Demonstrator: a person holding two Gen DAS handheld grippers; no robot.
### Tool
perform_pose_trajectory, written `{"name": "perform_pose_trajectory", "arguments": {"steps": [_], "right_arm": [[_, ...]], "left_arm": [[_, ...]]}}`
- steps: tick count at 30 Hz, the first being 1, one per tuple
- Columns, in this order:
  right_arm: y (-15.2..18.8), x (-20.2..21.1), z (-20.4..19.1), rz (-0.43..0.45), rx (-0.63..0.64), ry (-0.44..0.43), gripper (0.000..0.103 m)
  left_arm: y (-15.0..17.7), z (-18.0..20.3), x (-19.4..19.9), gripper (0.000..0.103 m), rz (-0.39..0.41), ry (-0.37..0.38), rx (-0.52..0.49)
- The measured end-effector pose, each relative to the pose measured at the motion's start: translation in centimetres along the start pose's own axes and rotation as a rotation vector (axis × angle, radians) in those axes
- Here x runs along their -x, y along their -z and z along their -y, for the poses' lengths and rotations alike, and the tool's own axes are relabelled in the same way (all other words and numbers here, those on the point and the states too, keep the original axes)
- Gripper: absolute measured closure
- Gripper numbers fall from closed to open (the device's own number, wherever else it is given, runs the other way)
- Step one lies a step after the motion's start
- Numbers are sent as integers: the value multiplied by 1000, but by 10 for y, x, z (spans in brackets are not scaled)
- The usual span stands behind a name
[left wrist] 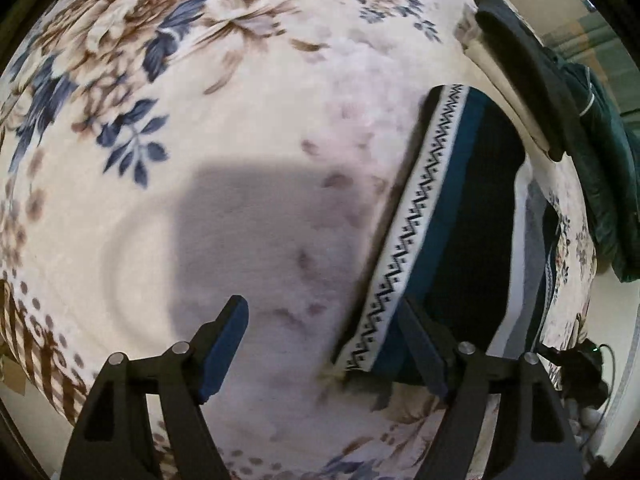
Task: Fold small clothes
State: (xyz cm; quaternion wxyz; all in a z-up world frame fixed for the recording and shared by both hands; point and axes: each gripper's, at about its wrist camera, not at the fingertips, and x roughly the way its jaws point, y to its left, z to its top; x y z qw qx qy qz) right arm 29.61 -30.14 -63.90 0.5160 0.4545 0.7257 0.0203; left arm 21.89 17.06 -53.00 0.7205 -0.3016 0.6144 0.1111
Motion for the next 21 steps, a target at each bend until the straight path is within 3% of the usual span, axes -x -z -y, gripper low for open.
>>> {"name": "perform_pose_trajectory", "arguments": {"steps": [1, 2, 3, 4, 10, 16, 19, 20, 21], "right_arm": [[2, -5, 6, 6, -11, -36, 43], [5, -10, 10, 13, -14, -94, 49], [8, -13, 11, 24, -18, -121, 65], [11, -12, 11, 42, -16, -133, 96], [42, 30, -1, 190, 34, -126, 97], [46, 17, 9, 115, 72, -60, 95], [24, 8, 8, 51, 103, -29, 78], [20, 10, 6, 53, 129, -28, 60], [14, 15, 2, 65, 165, -46, 49]], "left_arm": [[1, 3, 1, 27, 0, -6, -5], [0, 5, 2, 27, -1, -11, -8], [1, 6, 4, 27, 0, -11, -10], [1, 8, 7, 27, 1, -10, -17], [1, 17, 20, 27, 19, -8, -45], [0, 17, 15, 27, 6, 25, -52], [-3, 18, 7, 27, -2, 58, -62], [-6, 18, 4, 27, -6, 82, -64], [-8, 17, 0, 27, -12, 109, -65]]}}
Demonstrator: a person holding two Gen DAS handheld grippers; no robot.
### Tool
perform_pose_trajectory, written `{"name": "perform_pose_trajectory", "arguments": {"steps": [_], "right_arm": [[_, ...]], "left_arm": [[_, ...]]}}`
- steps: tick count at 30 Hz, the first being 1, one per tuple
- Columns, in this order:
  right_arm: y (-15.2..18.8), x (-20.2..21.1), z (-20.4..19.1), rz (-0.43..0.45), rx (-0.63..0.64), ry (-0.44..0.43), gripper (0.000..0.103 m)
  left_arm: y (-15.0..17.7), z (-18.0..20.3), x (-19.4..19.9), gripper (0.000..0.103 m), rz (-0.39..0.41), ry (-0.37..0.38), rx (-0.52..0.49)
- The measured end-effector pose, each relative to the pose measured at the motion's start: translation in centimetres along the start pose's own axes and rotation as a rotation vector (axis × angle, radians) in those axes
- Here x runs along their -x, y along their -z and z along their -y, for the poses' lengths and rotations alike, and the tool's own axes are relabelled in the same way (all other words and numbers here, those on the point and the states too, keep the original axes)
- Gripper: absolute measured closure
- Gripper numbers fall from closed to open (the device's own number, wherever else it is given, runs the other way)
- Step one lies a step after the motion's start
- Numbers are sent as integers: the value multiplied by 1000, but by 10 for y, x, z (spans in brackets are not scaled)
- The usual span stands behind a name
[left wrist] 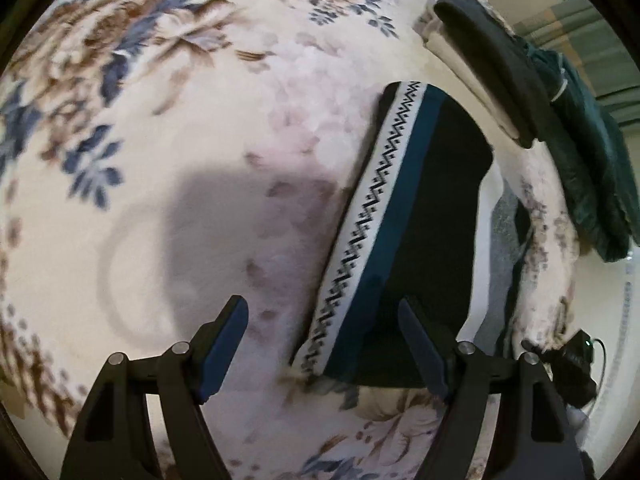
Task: Fold small clothes
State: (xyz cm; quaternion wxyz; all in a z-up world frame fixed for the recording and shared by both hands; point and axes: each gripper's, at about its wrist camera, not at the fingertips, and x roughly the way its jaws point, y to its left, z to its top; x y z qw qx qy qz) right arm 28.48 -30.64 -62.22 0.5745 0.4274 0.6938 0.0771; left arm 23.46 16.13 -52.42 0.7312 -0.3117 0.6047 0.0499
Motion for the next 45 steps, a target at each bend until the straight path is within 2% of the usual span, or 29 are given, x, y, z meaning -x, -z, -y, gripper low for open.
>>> {"name": "perform_pose_trajectory", "arguments": {"steps": [1, 2, 4, 9, 14, 17, 18, 19, 20, 23, 29, 35, 41, 45], "right_arm": [[-7, 2, -4, -2, 41, -15, 36], [-12, 2, -8, -10, 68, -41, 33], [-33, -14, -17, -80, 152, -104, 33], [-74, -70, -32, -231, 241, -170, 31], [-78, -113, -73, -381, 363, -267, 28], [-73, -140, -94, -434, 407, -280, 28], [-72, -143, -97, -432, 397, -297, 30], [-72, -145, -99, -429, 396, -310, 41], [-70, -144, -101, -416, 400, -322, 59], [-64, -141, -104, -377, 387, -347, 70], [-47, -124, -122, -302, 376, -351, 76], [-61, -82, -182, -237, 415, -385, 76], [-109, -42, -273, -135, 480, -378, 76], [-164, -30, -339, -58, 513, -368, 76]], "left_arm": [[-3, -2, -4, 27, -7, 31, 2], [-7, -5, -9, 27, -15, 64, 3], [-18, -10, -21, 27, -34, 150, 19], [-45, -11, -59, 27, -101, 317, 24], [-64, 2, -87, 27, -135, 413, -19], [-70, 14, -87, 29, -113, 457, -46], [-70, 20, -85, 32, -102, 473, -61], [-69, 27, -83, 59, -99, 470, -82], [-68, 32, -81, 70, -102, 456, -100], [-71, 42, -70, 80, -73, 429, -117], [-90, 58, -36, 83, -33, 422, -128], [-145, 106, -4, 83, -1, 439, -198], [-242, 172, 7, 83, 56, 467, -254], [-317, 202, -5, 83, 93, 479, -287]]}}
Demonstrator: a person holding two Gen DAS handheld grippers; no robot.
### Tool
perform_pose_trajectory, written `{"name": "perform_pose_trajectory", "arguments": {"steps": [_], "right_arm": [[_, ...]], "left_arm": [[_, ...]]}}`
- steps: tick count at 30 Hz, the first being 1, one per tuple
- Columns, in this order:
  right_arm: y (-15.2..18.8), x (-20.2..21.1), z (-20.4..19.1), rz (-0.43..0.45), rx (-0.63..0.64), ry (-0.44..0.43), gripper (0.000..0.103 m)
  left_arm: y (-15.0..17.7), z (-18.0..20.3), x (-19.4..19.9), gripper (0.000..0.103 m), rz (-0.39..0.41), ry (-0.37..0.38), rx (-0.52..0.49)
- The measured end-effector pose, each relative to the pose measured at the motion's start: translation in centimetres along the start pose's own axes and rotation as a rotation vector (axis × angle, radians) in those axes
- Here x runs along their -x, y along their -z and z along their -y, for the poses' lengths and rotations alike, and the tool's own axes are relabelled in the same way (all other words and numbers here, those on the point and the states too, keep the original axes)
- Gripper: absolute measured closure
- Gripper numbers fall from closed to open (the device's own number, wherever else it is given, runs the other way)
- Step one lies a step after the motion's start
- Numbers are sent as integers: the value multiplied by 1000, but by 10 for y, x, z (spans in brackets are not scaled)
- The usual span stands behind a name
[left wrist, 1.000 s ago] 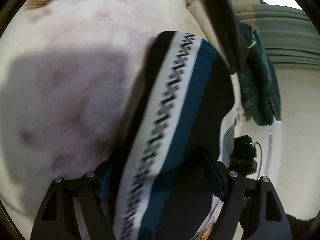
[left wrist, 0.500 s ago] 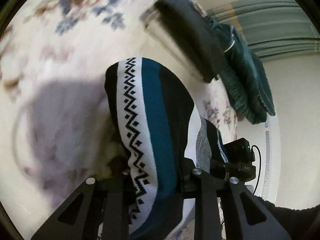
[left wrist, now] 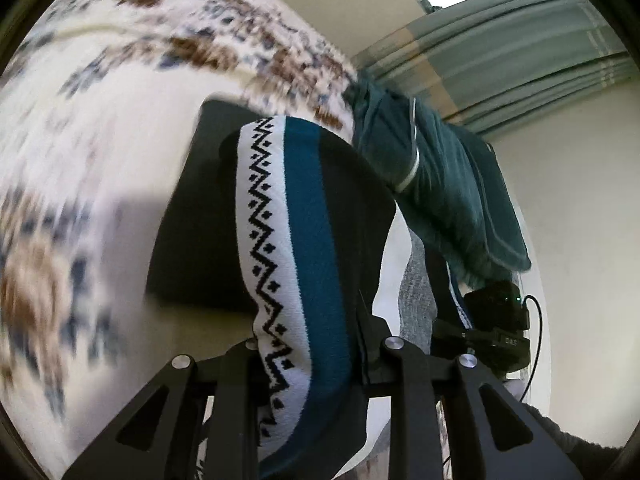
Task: Fold small clothes
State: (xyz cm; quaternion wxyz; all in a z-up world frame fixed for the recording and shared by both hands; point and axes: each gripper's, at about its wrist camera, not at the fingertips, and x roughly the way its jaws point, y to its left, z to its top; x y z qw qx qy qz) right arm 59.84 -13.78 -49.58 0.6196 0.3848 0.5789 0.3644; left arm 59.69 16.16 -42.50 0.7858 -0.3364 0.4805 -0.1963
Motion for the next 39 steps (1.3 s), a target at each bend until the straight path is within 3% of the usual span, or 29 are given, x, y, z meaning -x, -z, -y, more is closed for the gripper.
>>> {"name": "perform_pose_trajectory", "arguments": {"steps": [2, 6, 10, 13, 15, 18, 20, 22, 24, 25, 26, 28, 31, 34, 39], "right_arm": [[-40, -5, -4, 24, 13, 17, 76], [-112, -33, 1, 50, 33, 71, 76], [-153, -61, 23, 46, 9, 138, 77], [-170, -46, 39, 33, 5, 154, 76], [-161, -23, 45, 17, 20, 180, 71], [-158, -11, 39, -4, -9, 296, 61], [-155, -1, 32, 1, -8, 401, 49], [-148, 14, 24, 18, 12, 526, 44], [-134, 30, 4, 69, 78, 694, 29], [-126, 35, -8, 100, 112, 792, 20], [-121, 38, -15, 117, 128, 845, 10], [-100, 46, -28, 145, 171, 960, 0], [-66, 47, -50, 181, 223, 1098, 0], [-41, 47, -68, 216, 223, 1155, 0], [18, 91, -118, 349, 248, 1214, 0]], "left_arm": [[-36, -7, -21, 82, -2, -3, -5], [-78, -27, -64, 82, -52, -65, -33], [-90, -49, -90, 79, -106, -115, -52], [-89, -52, -84, 77, -116, -116, -25], [-86, -47, -74, 69, -123, -169, -18], [-85, -39, -56, 58, -92, -274, -21], [-83, -32, -40, 54, -51, -362, -35], [-80, -25, -29, 53, -17, -426, -49], [-70, -10, -17, 53, 19, -502, -96], [-61, 3, -10, 43, 46, -551, -131], [-55, 10, -7, 21, 56, -579, -148], [-39, 29, 0, 9, 77, -625, -193], [-13, 61, 8, 0, 100, -678, -234], [7, 90, 18, 0, 125, -709, -269], [37, 143, 49, 0, 165, -719, -310]]}}
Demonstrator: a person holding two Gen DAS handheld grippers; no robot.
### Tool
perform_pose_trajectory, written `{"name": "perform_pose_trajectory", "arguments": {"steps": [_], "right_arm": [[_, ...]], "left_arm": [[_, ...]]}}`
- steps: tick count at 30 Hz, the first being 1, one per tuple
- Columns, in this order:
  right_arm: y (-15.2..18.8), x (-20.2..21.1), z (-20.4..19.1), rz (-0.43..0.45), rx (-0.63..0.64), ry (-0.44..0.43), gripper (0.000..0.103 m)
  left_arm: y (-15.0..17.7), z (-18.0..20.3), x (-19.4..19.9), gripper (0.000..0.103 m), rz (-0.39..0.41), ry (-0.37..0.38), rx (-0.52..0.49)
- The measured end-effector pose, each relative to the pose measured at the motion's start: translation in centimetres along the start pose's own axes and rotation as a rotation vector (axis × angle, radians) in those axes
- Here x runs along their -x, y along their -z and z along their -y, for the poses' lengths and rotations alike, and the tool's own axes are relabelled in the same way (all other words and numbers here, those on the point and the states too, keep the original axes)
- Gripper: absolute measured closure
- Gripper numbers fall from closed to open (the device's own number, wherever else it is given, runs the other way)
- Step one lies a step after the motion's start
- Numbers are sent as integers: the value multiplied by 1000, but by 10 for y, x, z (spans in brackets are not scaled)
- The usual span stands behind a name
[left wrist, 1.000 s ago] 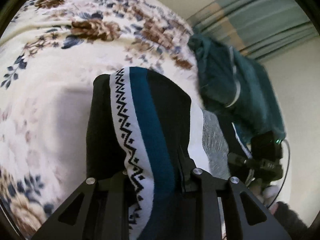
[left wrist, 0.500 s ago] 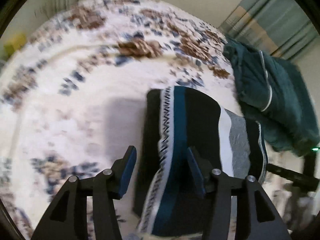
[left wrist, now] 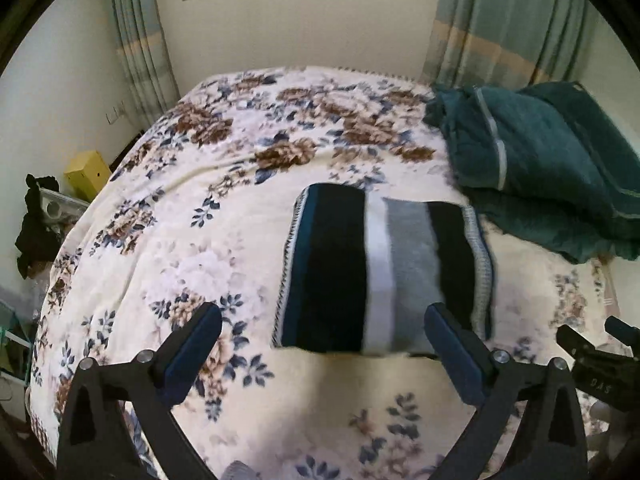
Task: Fold small clothes
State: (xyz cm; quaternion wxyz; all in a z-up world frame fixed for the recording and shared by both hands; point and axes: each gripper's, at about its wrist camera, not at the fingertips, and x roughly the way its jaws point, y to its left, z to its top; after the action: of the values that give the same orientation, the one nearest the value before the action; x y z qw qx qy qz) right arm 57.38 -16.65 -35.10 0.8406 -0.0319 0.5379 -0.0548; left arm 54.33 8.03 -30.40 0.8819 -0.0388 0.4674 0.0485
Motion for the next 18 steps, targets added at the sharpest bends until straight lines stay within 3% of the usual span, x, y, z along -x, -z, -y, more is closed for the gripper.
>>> {"name": "perform_pose_trajectory", "arguments": {"steps": [7, 18], "right_arm": [[37, 118, 30, 91, 1, 13, 0], [115, 338, 74, 275, -21, 7, 0]], "left_arm": [[16, 22, 104, 0, 59, 4, -20], [62, 37, 271, 0, 159, 18, -47]]}}
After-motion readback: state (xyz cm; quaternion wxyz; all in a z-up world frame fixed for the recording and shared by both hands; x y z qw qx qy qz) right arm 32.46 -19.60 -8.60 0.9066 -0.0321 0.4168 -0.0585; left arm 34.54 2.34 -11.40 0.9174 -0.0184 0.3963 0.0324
